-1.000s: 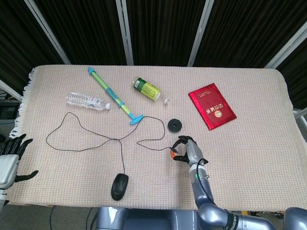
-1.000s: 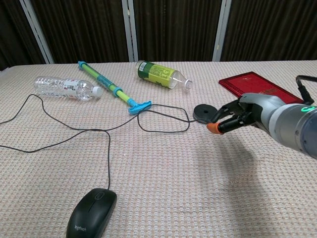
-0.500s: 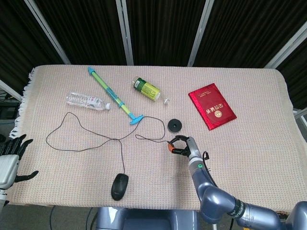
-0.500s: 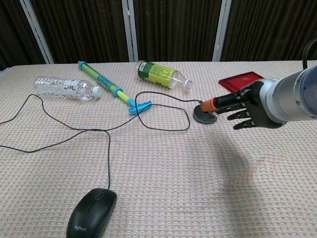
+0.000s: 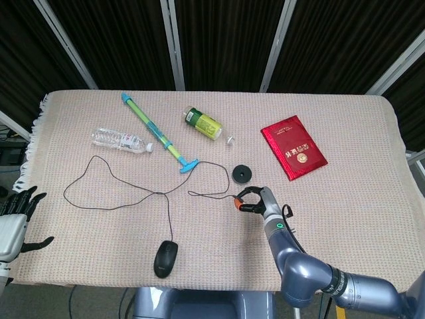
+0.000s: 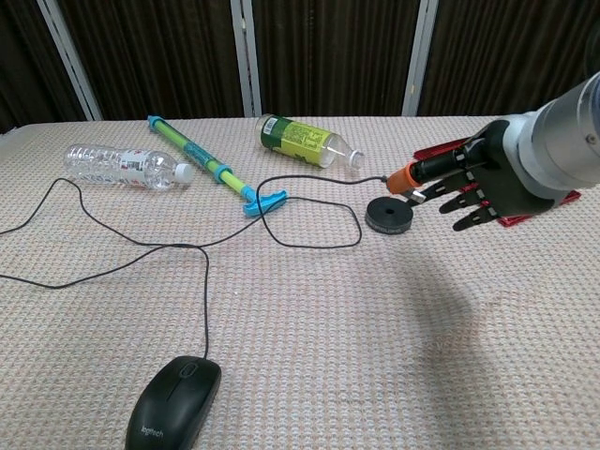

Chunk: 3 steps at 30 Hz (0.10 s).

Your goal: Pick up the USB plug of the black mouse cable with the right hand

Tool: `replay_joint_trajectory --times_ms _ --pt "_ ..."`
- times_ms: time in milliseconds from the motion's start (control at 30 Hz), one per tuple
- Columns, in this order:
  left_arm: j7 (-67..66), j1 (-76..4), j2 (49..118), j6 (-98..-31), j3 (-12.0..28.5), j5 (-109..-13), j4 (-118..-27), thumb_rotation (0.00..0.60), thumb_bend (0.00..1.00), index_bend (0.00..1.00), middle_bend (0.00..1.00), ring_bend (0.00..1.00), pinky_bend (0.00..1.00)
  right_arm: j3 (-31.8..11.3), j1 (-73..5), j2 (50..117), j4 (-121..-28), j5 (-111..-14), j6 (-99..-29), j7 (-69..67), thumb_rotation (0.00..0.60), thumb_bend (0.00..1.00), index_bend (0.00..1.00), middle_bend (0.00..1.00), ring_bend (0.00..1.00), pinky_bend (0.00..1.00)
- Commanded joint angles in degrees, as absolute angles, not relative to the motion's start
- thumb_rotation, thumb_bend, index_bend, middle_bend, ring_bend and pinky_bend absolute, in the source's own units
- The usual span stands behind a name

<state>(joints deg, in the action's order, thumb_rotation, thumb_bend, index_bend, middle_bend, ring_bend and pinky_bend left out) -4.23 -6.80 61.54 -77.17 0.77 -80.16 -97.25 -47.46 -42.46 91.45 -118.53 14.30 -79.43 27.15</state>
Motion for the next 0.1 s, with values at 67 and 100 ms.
replay_joint_trajectory --times_ms 67,100 --pt "-4.0 -7.0 61.5 -76.8 0.8 -80.1 -97.3 0.6 0.12 0.12 0.0 0.0 0.0 -47.5 -43.5 91.0 -118.5 15.0 -79.8 26.6 0.6 0.38 0.56 0.16 0.0 0.0" --pt "-3.9 -7.0 61.5 -76.7 0.8 -80.1 -97.3 0.6 0.12 0.12 0.0 0.0 0.0 -47.4 -43.8 90.9 -118.4 15.1 -79.9 26.5 0.6 0.38 0.56 0.16 0.0 0.0"
